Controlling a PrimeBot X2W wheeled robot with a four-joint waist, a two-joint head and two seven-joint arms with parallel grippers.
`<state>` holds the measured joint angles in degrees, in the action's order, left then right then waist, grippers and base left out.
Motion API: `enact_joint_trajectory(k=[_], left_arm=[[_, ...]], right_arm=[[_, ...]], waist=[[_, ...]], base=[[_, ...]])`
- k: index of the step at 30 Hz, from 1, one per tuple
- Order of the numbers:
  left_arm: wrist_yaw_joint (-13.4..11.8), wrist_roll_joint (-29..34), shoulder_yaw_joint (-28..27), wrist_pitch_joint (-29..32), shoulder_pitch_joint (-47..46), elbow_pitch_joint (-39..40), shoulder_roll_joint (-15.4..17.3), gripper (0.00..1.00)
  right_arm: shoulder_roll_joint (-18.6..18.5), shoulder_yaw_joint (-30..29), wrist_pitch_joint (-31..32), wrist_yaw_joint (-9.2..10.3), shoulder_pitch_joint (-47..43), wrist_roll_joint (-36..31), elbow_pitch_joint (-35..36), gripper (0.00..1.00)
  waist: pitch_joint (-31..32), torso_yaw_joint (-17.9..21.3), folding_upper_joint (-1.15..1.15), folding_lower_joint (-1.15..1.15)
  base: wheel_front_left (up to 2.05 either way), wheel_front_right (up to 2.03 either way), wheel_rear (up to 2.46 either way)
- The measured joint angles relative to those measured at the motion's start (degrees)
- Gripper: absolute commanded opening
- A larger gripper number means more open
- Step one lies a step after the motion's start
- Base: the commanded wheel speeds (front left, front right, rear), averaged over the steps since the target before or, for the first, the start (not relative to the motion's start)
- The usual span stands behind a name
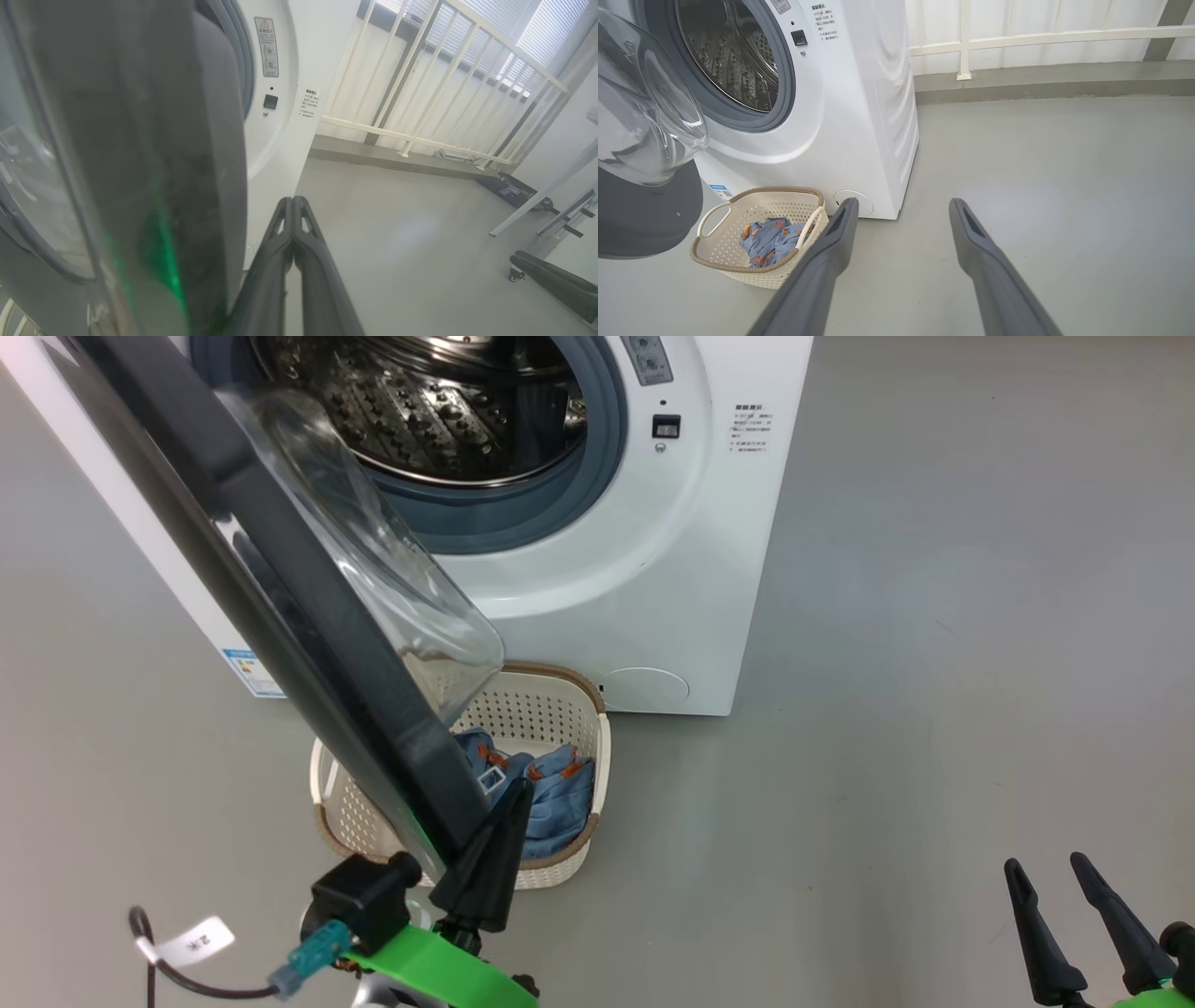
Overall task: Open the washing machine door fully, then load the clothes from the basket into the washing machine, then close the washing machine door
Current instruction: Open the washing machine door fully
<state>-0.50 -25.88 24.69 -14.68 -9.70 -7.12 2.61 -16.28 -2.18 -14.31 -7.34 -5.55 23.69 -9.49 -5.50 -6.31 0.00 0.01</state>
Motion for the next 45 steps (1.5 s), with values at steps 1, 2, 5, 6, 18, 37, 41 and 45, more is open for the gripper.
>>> enact_joint_trajectory(k=[1, 2, 5, 6, 18, 37, 41, 45], left_arm=[[0.0, -0.5, -0.3, 0.0, -0.1, -0.1, 0.0, 0.0], [0.0, -1.2, -0.7, 0.0, -0.1, -0.2, -0.1, 0.0], [0.3, -1.7, -1.6, 0.0, 0.0, -0.2, -0.2, 0.0], [0.3, -1.7, -1.9, 0.0, 0.0, -0.2, -0.4, 0.0], [0.8, -0.5, -5.4, 0.1, 3.1, 1.2, -1.3, 0.0], [-0.3, 1.1, -9.8, 0.0, 8.8, 4.9, -1.2, 0.0], [-0.3, 1.9, -10.3, 0.0, 9.3, 5.5, -1.2, 0.0], [-0.8, 2.8, -10.9, 0.0, 9.8, 6.0, -1.2, 0.0]], right_arm=[[0.0, 0.0, 0.0, 0.0, 0.0, 0.0, 0.0, 1.0], [0.0, 0.0, 0.0, 0.0, 0.0, 0.0, 0.0, 1.0], [0.0, 0.0, 0.0, 0.0, 0.0, 0.0, 0.0, 1.0], [0.0, 0.0, 0.0, 0.0, 0.0, 0.0, 0.0, 1.0], [0.0, 0.3, 0.0, 0.0, 0.0, 0.0, 0.2, 1.0], [0.1, 1.3, 0.0, 0.0, -0.1, 0.0, 0.5, 1.0], [0.1, 1.3, 0.0, 0.0, -0.1, 0.0, 0.5, 1.0], [0.1, 1.4, 0.0, 0.0, -0.1, 0.0, 0.5, 1.0]], waist=[[0.0, 0.0, 0.0, 0.0], [0.1, -0.1, 0.0, 0.0], [0.1, -0.2, 0.0, 0.0], [0.2, -0.3, 0.0, 0.0], [0.8, -1.6, 0.0, 0.0], [1.8, -3.6, 0.0, -0.01], [1.6, -4.0, 0.0, 0.0], [1.2, -4.3, 0.0, -0.01]], base=[[0.0, 0.0, 0.0], [0.0, 0.0, 0.0], [0.0, 0.0, 0.0], [0.0, 0.0, 0.0], [0.0, 0.0, 0.0], [0.0, 0.0, 0.0], [0.0, 0.0, 0.0], [0.0, 0.0, 0.0]])
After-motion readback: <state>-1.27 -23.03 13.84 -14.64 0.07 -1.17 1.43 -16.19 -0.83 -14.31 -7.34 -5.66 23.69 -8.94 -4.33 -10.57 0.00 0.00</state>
